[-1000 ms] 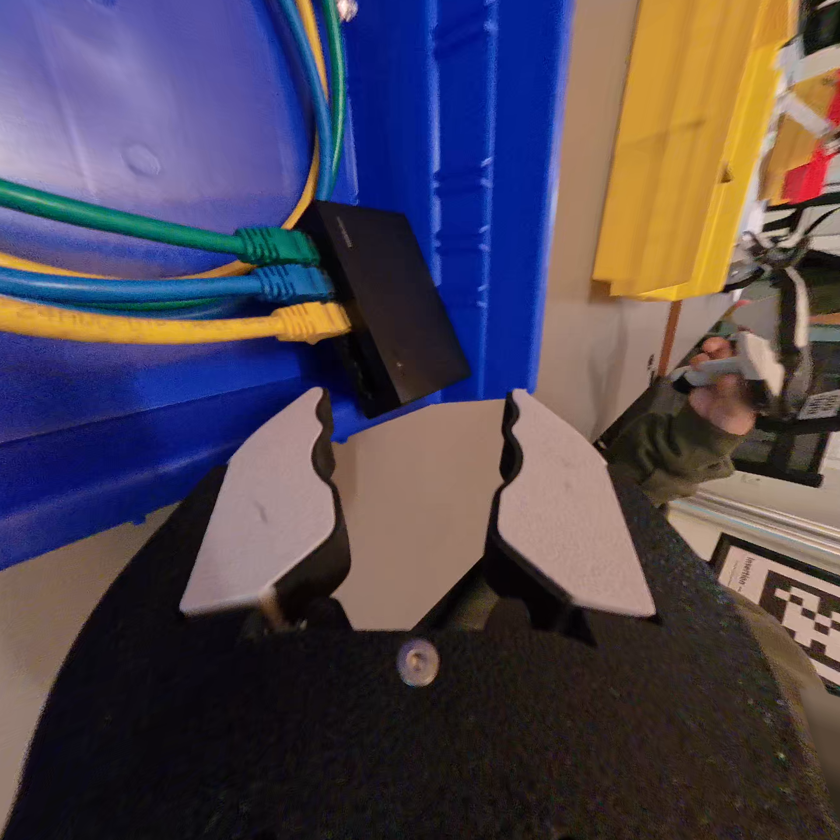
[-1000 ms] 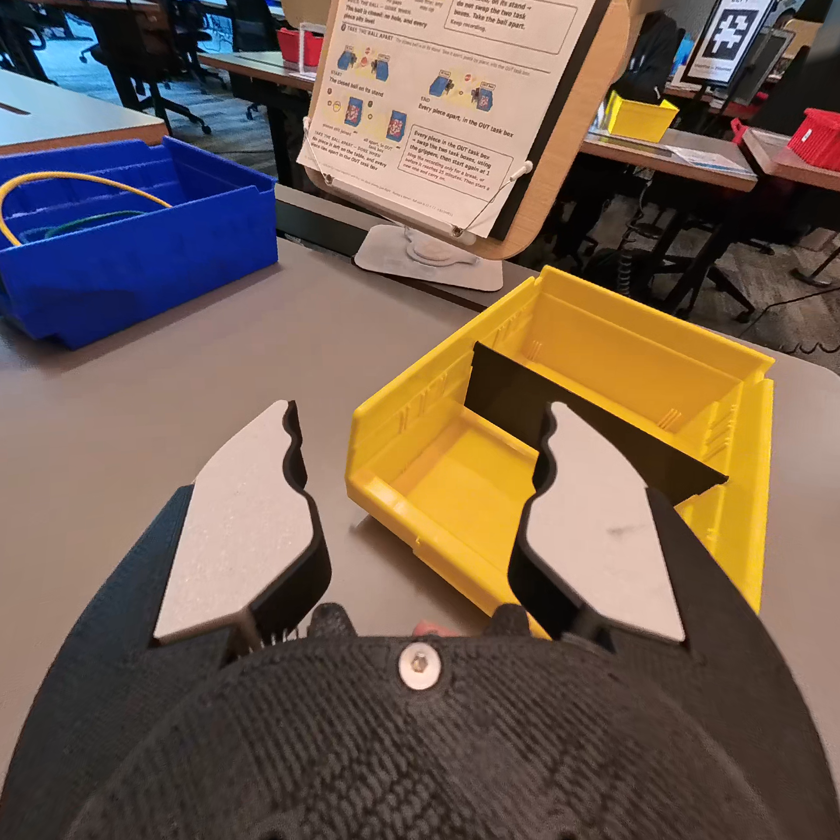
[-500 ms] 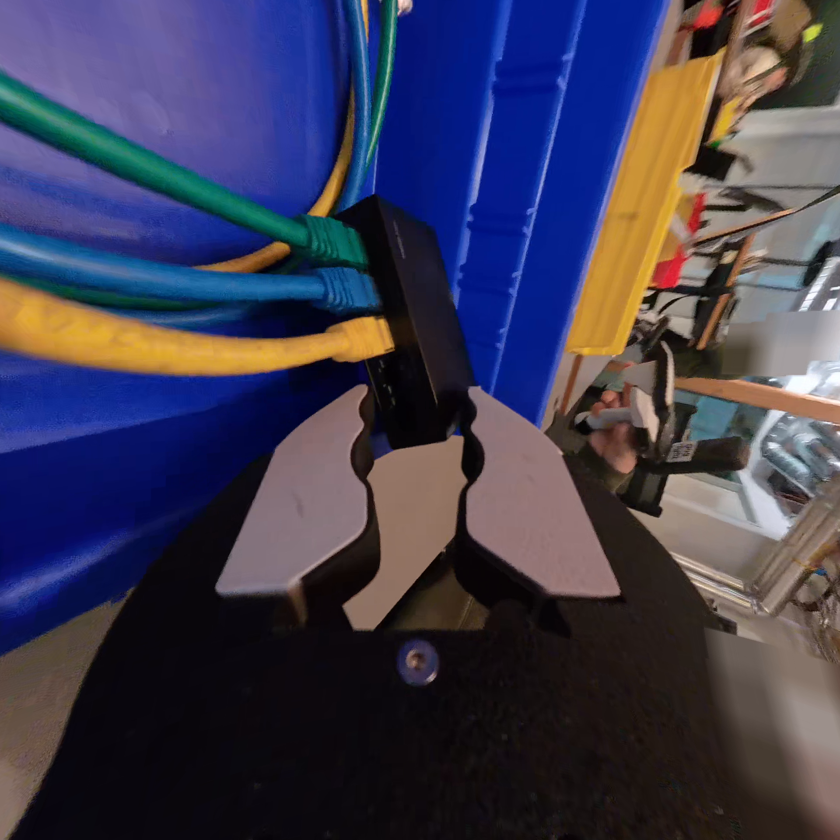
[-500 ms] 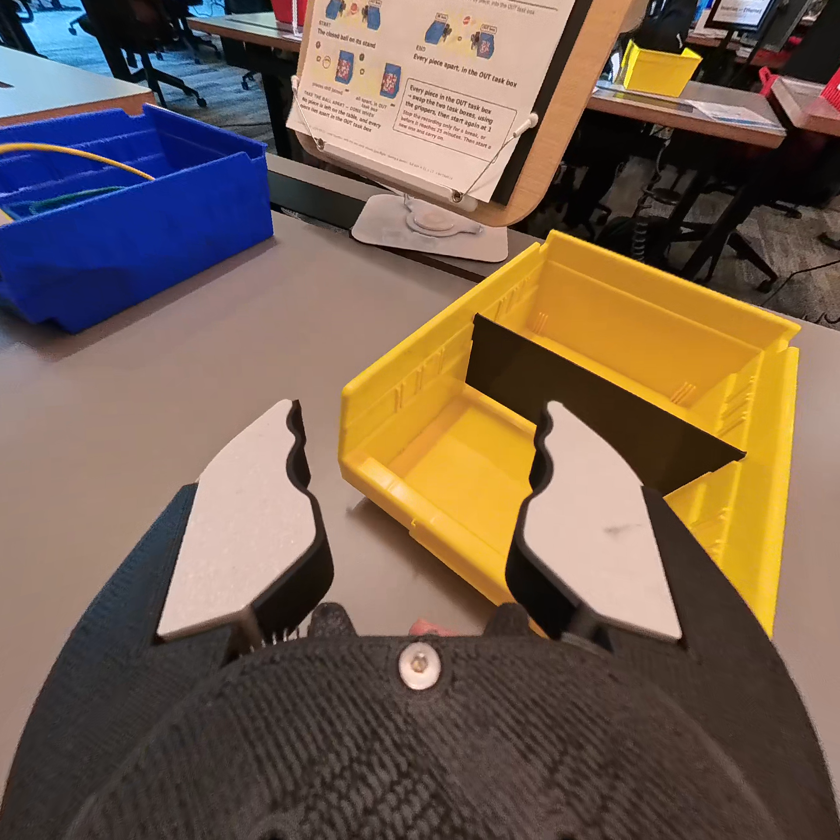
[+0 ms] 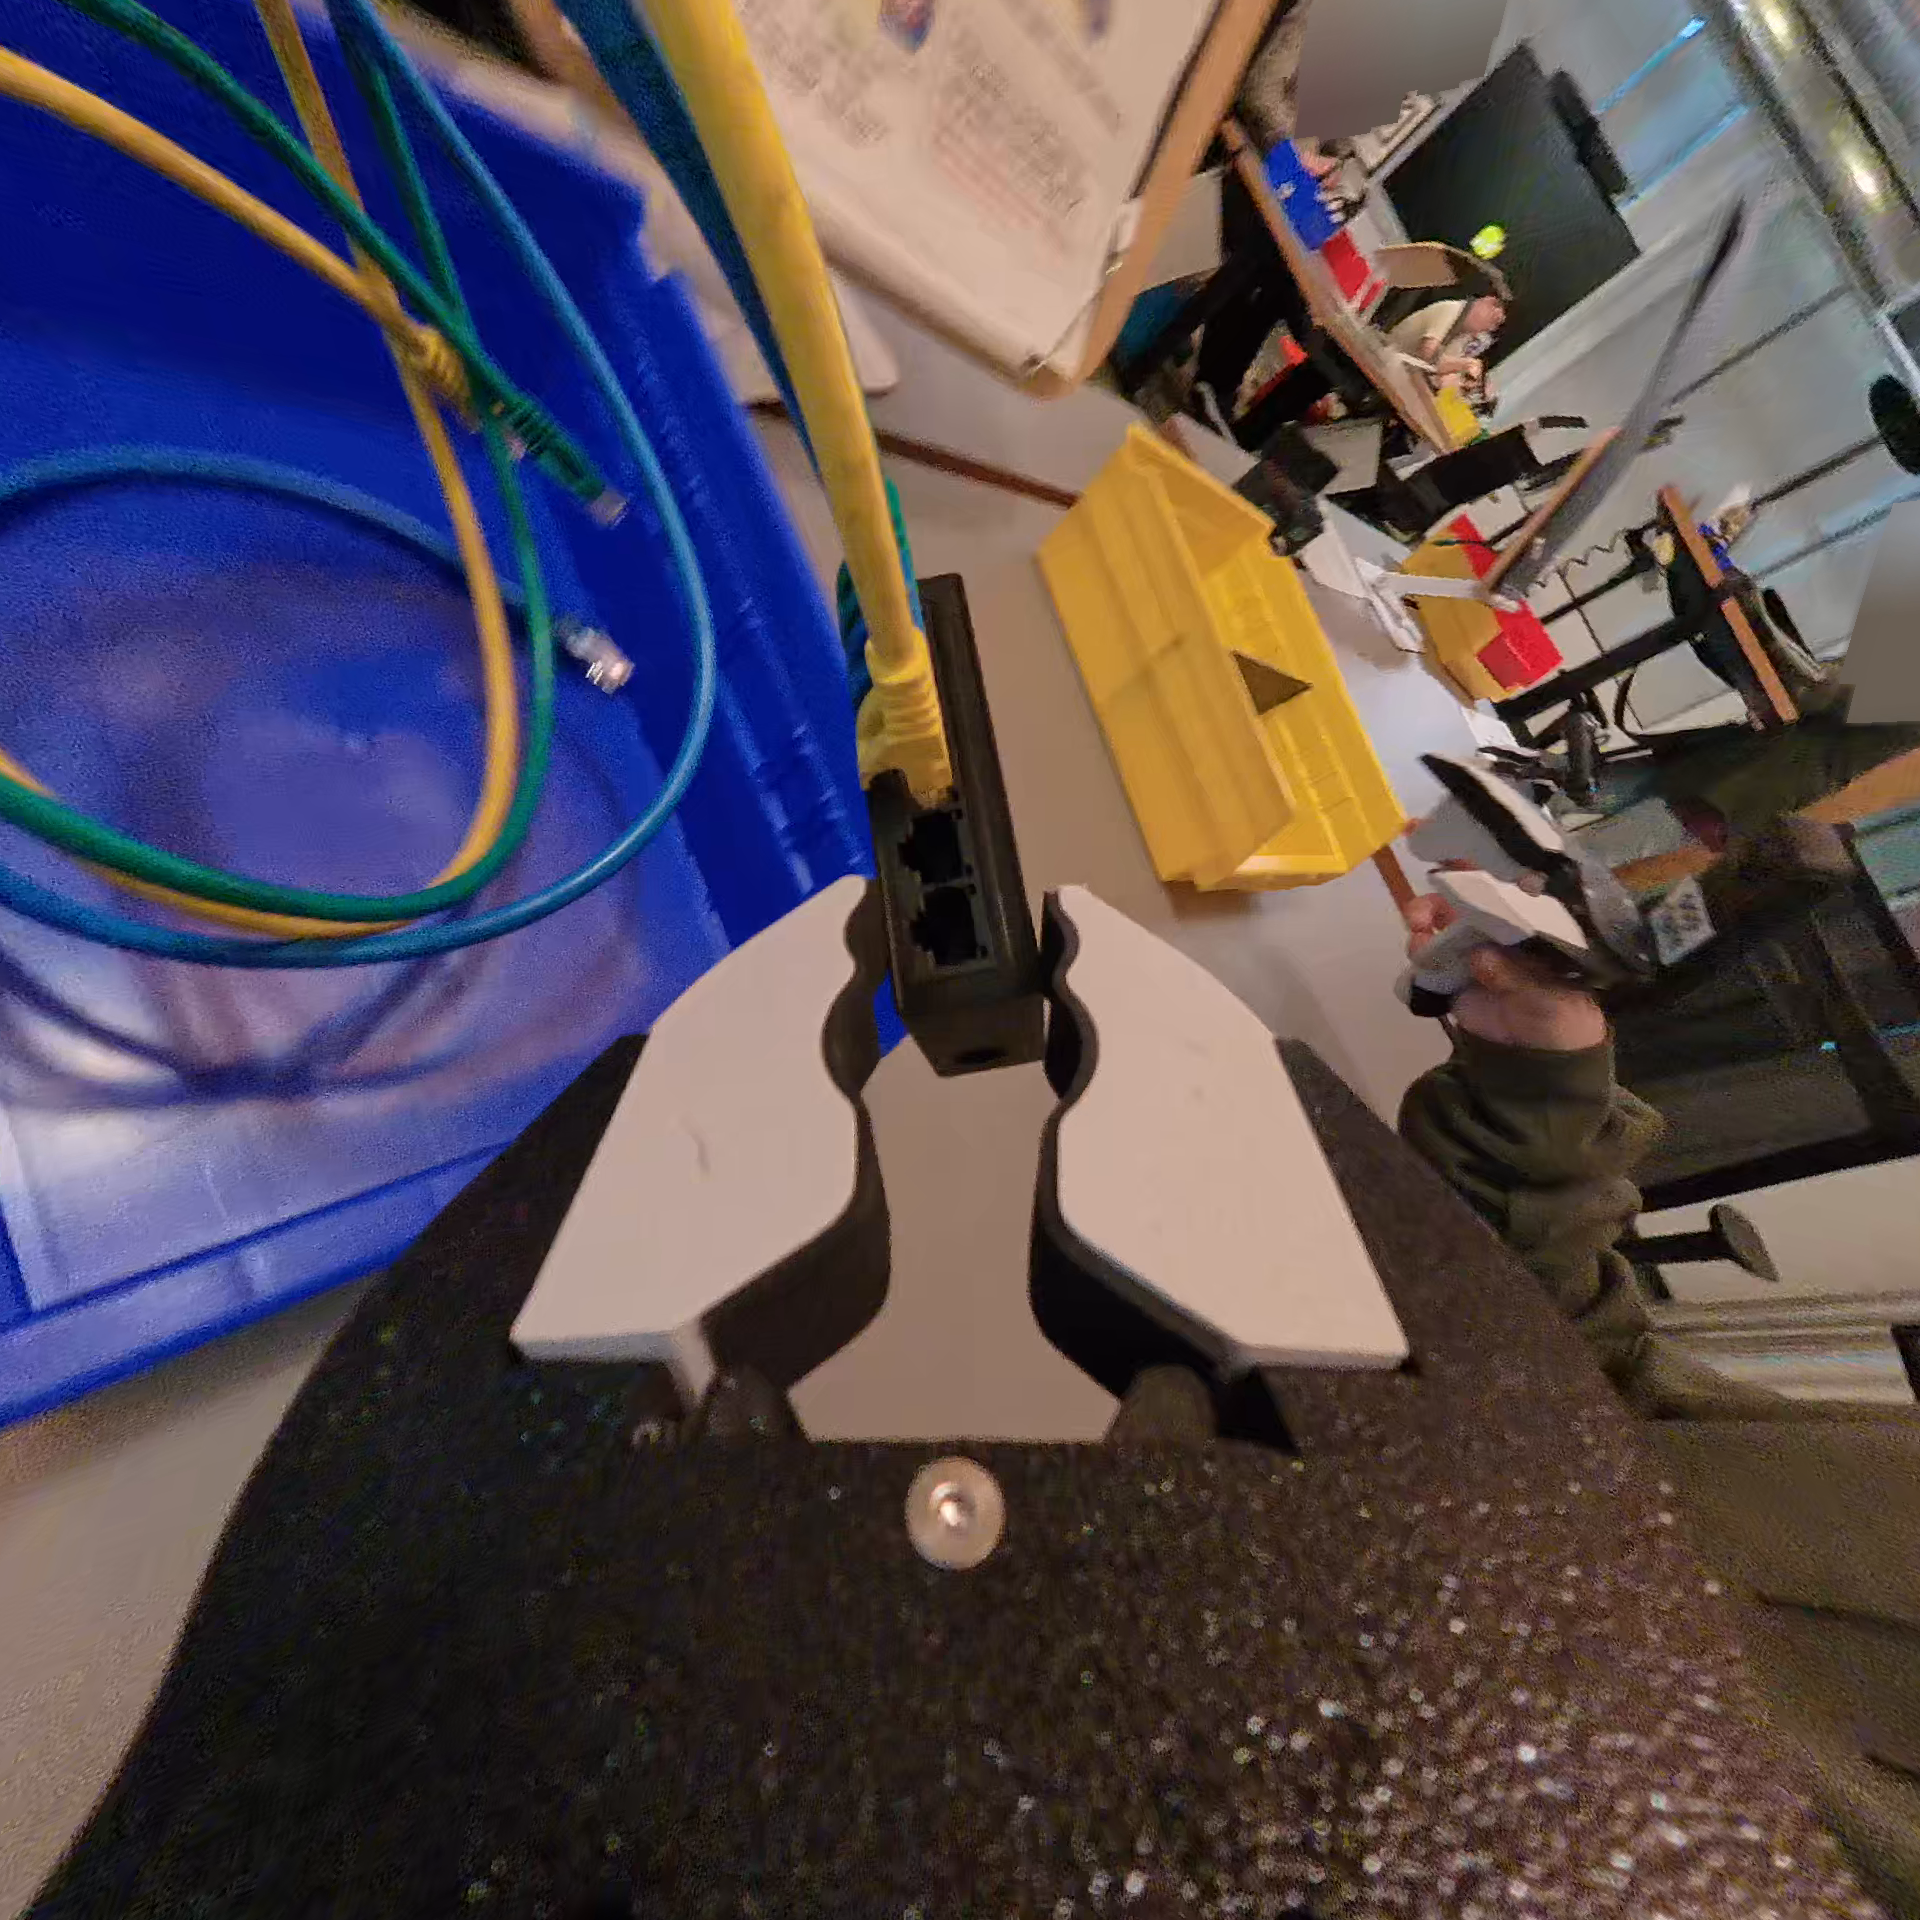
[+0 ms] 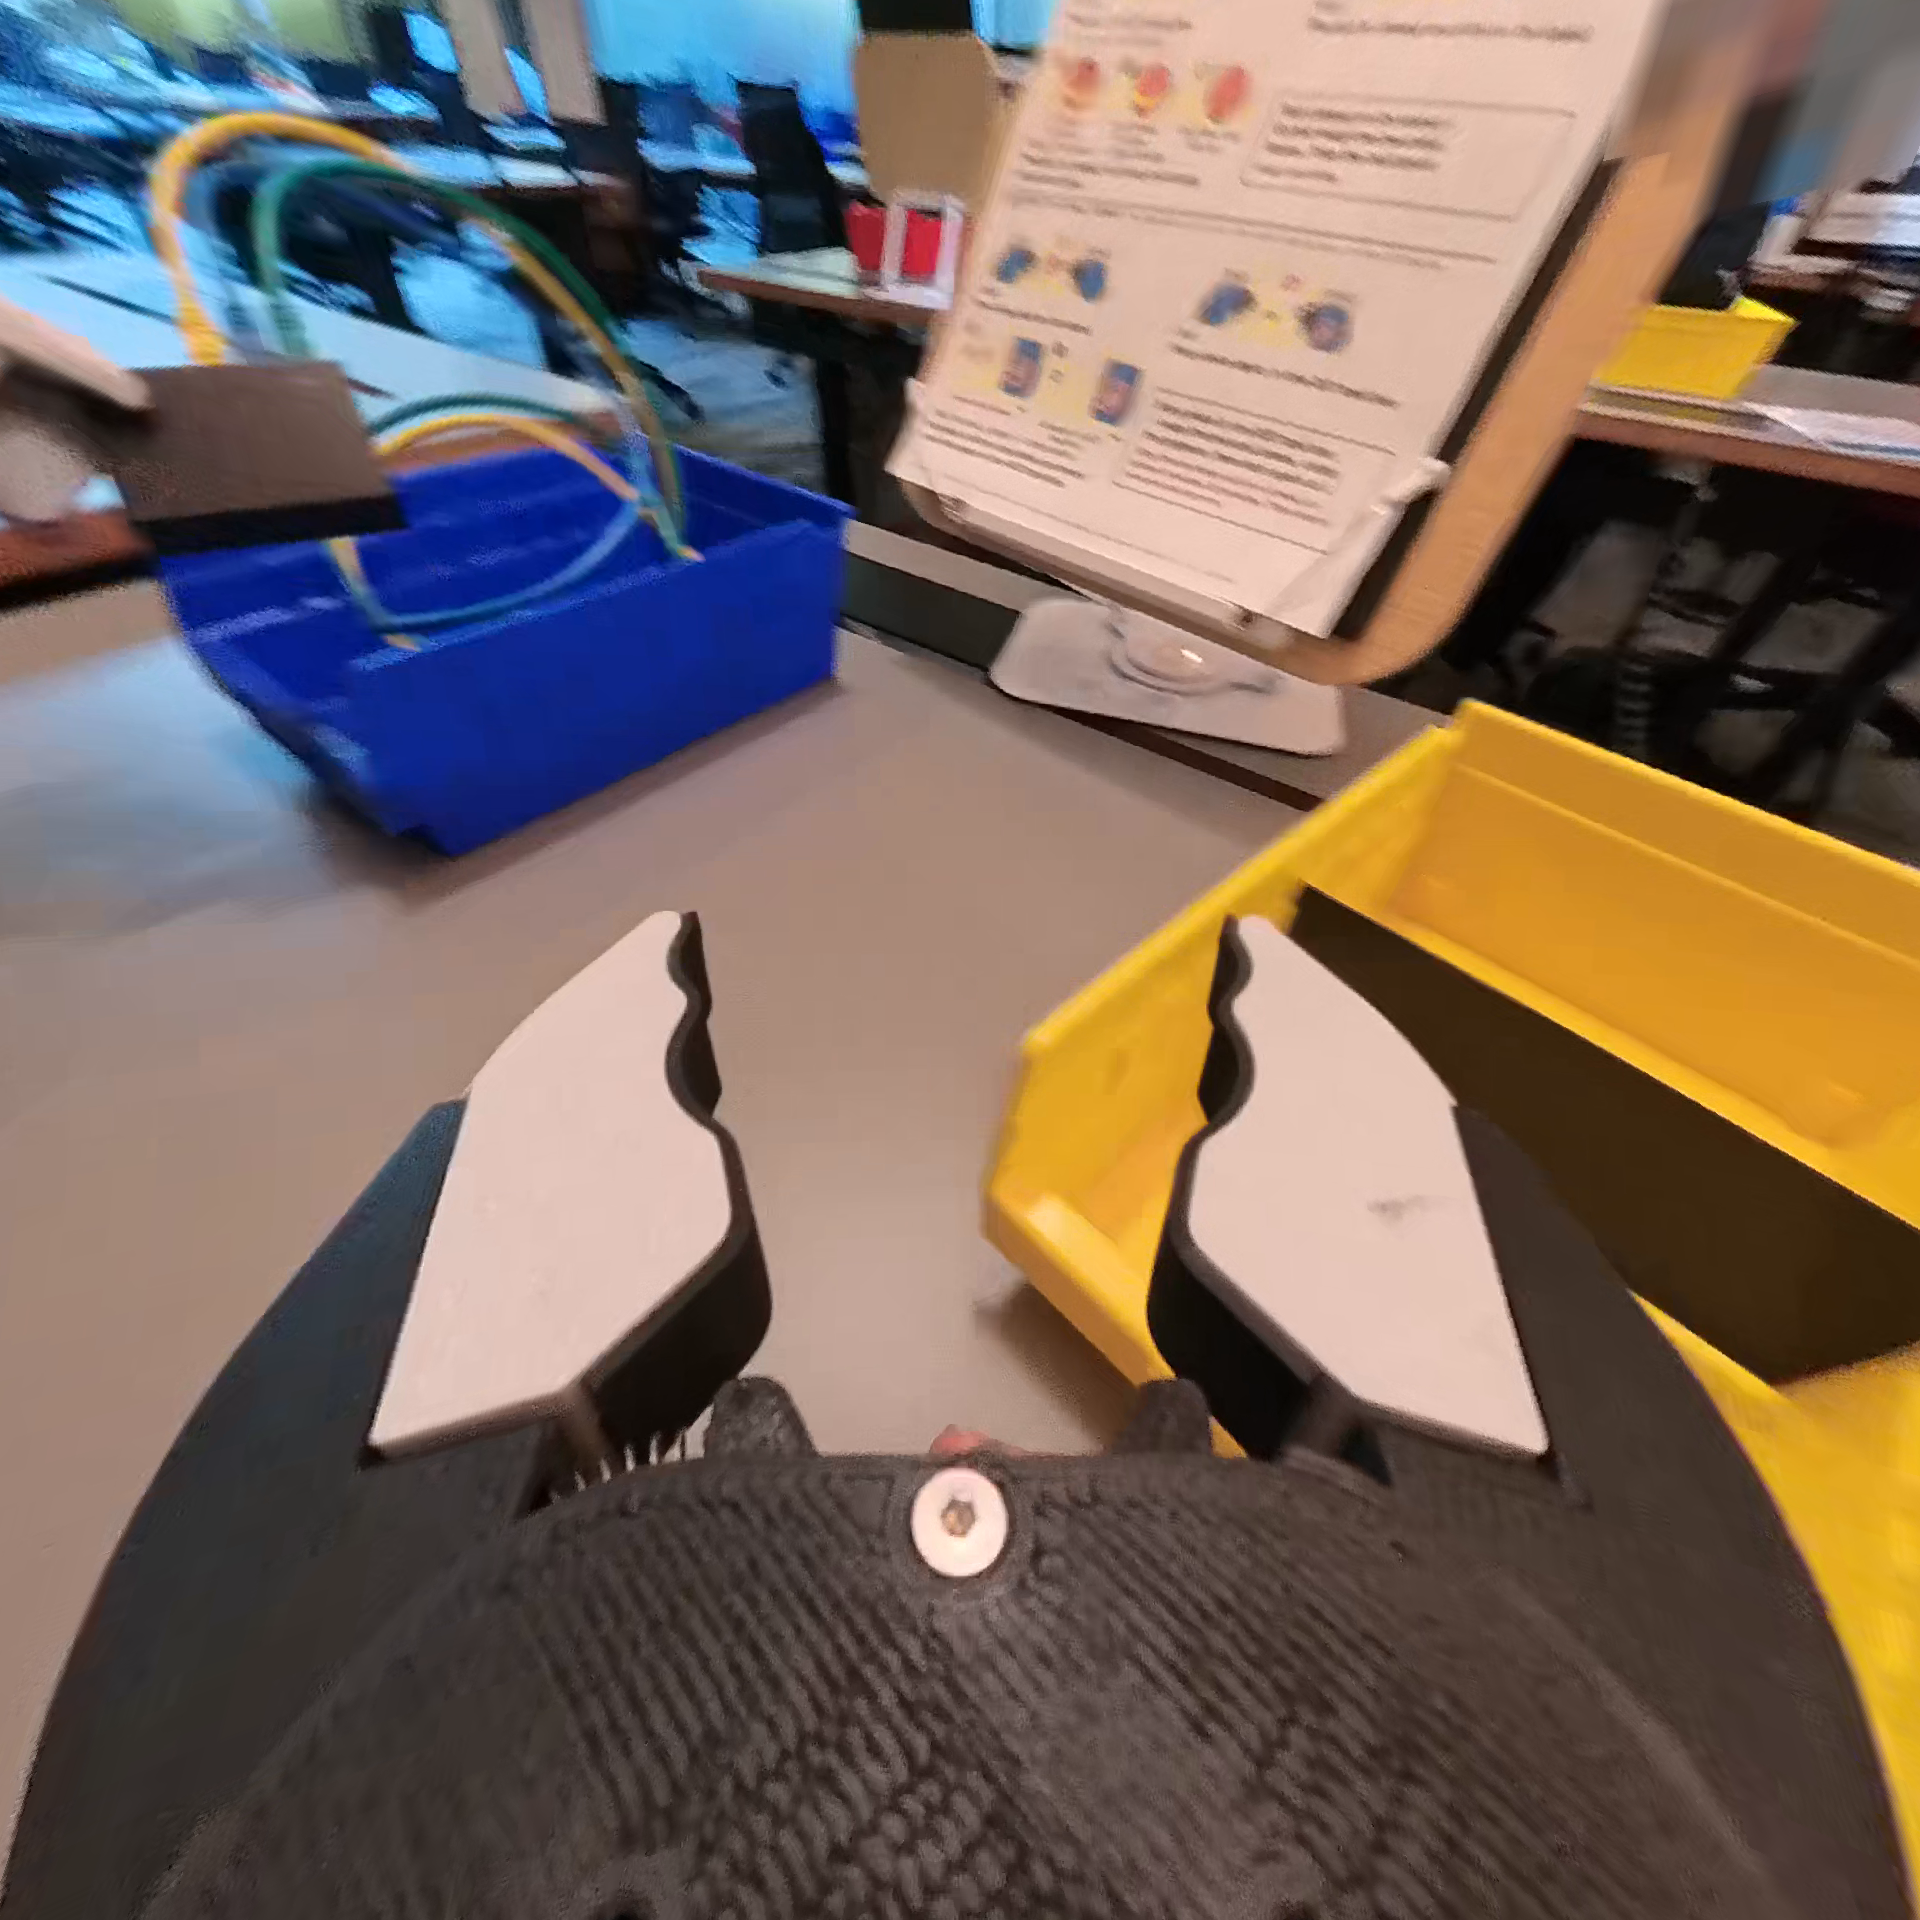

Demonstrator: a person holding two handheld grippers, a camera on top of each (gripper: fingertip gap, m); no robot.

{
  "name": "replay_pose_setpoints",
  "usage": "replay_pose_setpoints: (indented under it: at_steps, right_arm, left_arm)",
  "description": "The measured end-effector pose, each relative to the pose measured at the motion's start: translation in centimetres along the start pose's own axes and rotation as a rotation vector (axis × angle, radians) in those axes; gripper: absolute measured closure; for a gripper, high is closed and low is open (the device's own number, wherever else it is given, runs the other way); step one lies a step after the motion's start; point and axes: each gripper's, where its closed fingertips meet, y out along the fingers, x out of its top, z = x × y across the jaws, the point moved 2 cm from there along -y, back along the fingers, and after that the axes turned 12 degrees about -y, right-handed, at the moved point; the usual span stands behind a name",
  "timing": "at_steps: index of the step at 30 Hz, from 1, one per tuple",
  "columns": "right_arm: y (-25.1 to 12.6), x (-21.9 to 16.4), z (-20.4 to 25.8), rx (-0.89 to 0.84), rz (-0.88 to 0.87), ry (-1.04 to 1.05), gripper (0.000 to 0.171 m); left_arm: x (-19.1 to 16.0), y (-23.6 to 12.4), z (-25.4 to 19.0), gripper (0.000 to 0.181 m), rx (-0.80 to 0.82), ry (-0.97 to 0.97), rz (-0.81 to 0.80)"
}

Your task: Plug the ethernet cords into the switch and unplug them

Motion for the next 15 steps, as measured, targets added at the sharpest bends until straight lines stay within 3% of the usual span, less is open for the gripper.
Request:
replay_pose_setpoints:
  at_steps: [6, 8, 15]
  right_arm:
    - [0.5, 4.5, 5.6, 0.250, -0.216, 0.135, 0.076]
    - [0.2, 6.3, 7.2, 0.324, -0.300, 0.191, 0.082]
    - [-0.4, 9.3, 12.5, 0.580, -0.391, 0.386, 0.093]
  left_arm:
    - [2.2, -4.0, -8.7, 0.153, -0.111, 0.201, -0.082]
    - [1.8, -4.6, -11.8, 0.153, -0.175, 0.238, -0.053]
    - [-5.1, -1.7, -17.5, 0.154, -0.352, 0.336, 0.237]
